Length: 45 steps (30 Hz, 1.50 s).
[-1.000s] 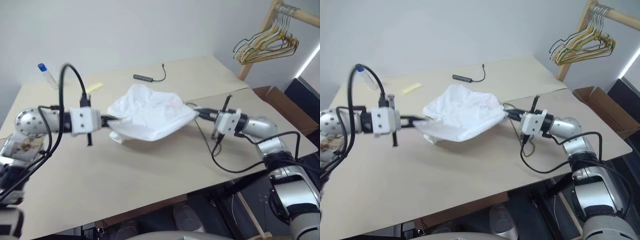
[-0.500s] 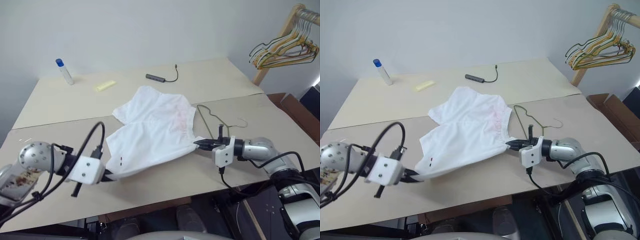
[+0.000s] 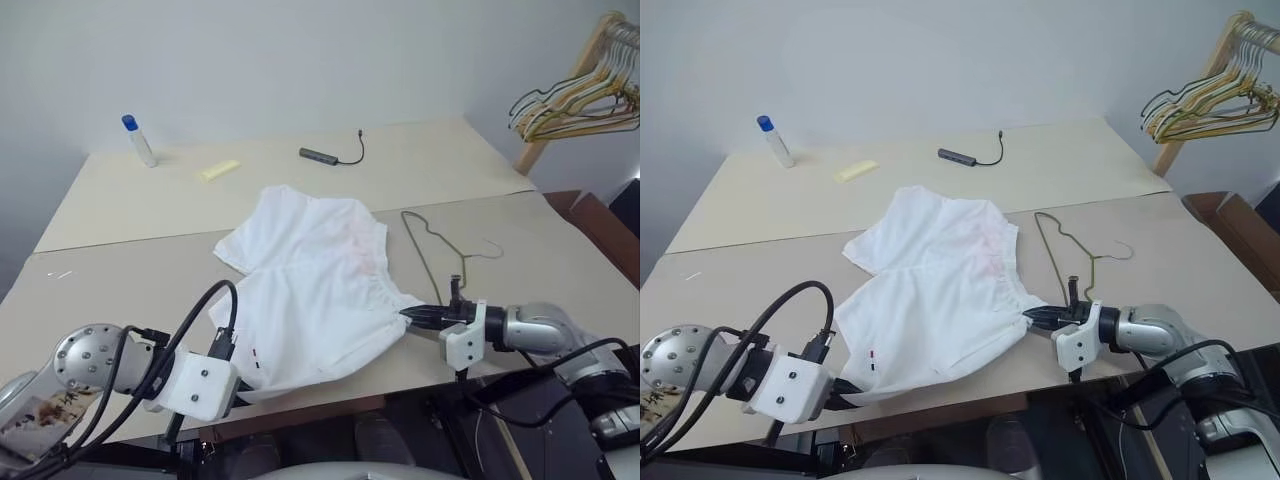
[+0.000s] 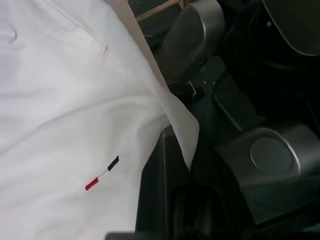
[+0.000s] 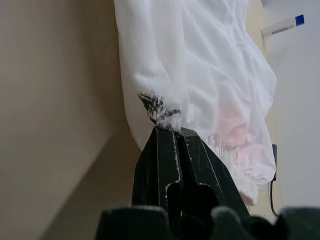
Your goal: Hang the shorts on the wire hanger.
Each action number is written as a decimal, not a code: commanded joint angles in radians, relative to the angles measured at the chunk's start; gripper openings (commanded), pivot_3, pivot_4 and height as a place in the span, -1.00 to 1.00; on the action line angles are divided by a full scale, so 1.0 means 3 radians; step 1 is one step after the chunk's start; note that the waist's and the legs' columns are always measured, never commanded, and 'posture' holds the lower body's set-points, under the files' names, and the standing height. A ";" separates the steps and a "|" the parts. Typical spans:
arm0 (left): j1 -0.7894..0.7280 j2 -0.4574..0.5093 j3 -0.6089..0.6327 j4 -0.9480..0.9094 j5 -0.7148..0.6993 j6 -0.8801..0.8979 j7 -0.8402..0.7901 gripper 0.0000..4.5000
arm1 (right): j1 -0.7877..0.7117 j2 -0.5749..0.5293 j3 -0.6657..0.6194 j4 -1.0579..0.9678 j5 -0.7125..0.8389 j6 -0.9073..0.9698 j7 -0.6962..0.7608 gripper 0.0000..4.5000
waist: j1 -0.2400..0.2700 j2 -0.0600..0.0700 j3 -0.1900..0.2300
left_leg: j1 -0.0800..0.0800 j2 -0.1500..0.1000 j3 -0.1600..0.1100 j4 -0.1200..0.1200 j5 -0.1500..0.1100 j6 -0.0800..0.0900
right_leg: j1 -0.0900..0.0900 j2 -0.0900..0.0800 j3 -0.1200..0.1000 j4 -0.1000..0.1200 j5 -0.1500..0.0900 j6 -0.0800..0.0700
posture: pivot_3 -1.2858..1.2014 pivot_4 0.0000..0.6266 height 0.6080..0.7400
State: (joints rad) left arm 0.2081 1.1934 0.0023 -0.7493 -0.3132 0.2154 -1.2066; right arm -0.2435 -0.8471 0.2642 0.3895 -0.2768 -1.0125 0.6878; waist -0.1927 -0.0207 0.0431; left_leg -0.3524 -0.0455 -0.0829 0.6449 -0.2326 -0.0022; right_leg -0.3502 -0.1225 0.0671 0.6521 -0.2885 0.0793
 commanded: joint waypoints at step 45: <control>-0.1851 -0.1480 0.0377 0.1211 -0.1150 0.0974 0.0743 1.00 | -0.0101 -0.0155 -0.0469 -0.1252 0.1786 0.6235 -0.0400 0.45 | 0.0105 -0.0018 -0.0008 | -0.0018 0.0038 0.0018 0.0019 -0.0015 -0.0017 | -0.0010 0.0053 0.0005 -0.0025 0.0016 -0.0021 | -0.13 -1.00 1.00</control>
State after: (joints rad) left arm -0.3340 0.7501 0.1032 -0.3756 -0.6635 0.5268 -0.9845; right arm -0.2550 -0.8998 0.1205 0.0023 0.2834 0.8324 0.5731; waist -0.1611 -0.0262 0.0407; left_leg -0.3577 -0.0341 -0.0778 0.6508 -0.2372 -0.0073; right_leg -0.3532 -0.1066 0.0686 0.6443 -0.2838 0.0733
